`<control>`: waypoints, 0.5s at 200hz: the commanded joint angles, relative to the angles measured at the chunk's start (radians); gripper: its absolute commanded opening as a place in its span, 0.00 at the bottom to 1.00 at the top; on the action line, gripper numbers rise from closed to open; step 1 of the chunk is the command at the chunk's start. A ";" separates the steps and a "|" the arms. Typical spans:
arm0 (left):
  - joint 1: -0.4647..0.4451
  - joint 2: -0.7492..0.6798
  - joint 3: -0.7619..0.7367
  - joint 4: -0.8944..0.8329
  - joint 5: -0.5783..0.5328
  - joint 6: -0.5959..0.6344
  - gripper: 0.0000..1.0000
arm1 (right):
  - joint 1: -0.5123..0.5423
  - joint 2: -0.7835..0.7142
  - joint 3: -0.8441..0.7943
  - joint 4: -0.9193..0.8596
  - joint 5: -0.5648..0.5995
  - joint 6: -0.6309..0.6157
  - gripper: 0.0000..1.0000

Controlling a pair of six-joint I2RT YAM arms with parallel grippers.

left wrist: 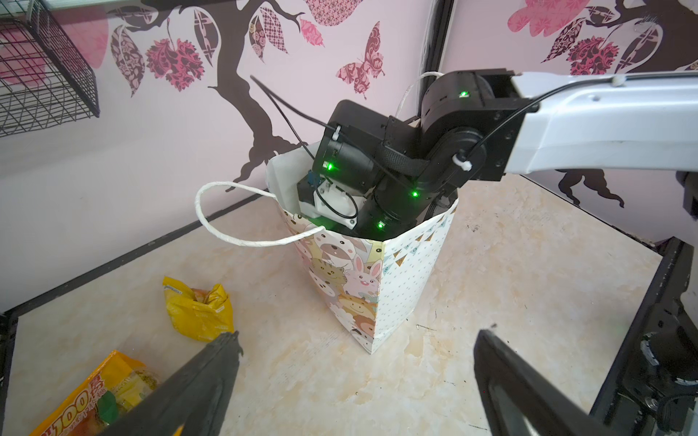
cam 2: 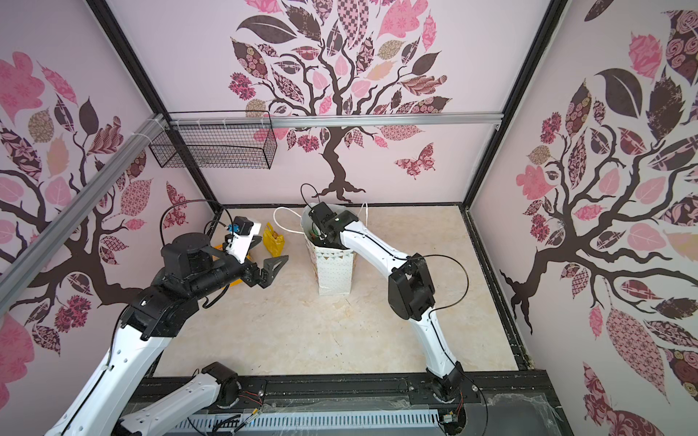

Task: Take the snacks out of the paper bag
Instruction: 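Lower the right gripper onto the Fox's fruit candy bag and close on it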

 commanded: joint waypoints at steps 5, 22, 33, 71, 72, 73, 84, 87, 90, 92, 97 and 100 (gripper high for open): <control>-0.003 -0.002 -0.027 0.025 0.006 -0.014 0.98 | -0.005 -0.100 0.032 0.017 0.027 -0.009 0.00; -0.003 -0.001 -0.031 0.026 0.009 -0.015 0.98 | -0.005 -0.111 0.037 0.022 0.036 -0.011 0.00; -0.003 -0.001 -0.031 0.027 0.010 -0.015 0.98 | -0.005 -0.116 0.043 0.022 0.040 -0.012 0.00; -0.003 -0.006 -0.035 0.027 0.007 -0.015 0.98 | -0.005 -0.143 0.047 0.027 0.058 -0.013 0.00; -0.003 -0.007 -0.036 0.027 0.007 -0.015 0.98 | -0.005 -0.143 0.048 0.027 0.058 -0.013 0.00; -0.003 -0.007 -0.036 0.027 0.007 -0.015 0.98 | -0.005 -0.145 0.047 0.029 0.058 -0.012 0.00; -0.003 -0.006 -0.037 0.028 0.008 -0.018 0.98 | -0.005 -0.156 0.047 0.037 0.065 -0.013 0.00; -0.003 -0.008 -0.038 0.030 0.009 -0.018 0.98 | -0.005 -0.159 0.046 0.039 0.067 -0.014 0.00; -0.003 -0.008 -0.038 0.030 0.009 -0.020 0.98 | -0.005 -0.162 0.047 0.040 0.068 -0.014 0.00; -0.003 -0.008 -0.038 0.030 0.009 -0.020 0.98 | -0.005 -0.164 0.047 0.041 0.069 -0.014 0.00; -0.002 -0.007 -0.040 0.032 0.010 -0.021 0.98 | -0.005 -0.168 0.047 0.044 0.071 -0.013 0.00; -0.003 -0.008 -0.040 0.032 0.011 -0.022 0.98 | -0.006 -0.171 0.046 0.044 0.072 -0.014 0.00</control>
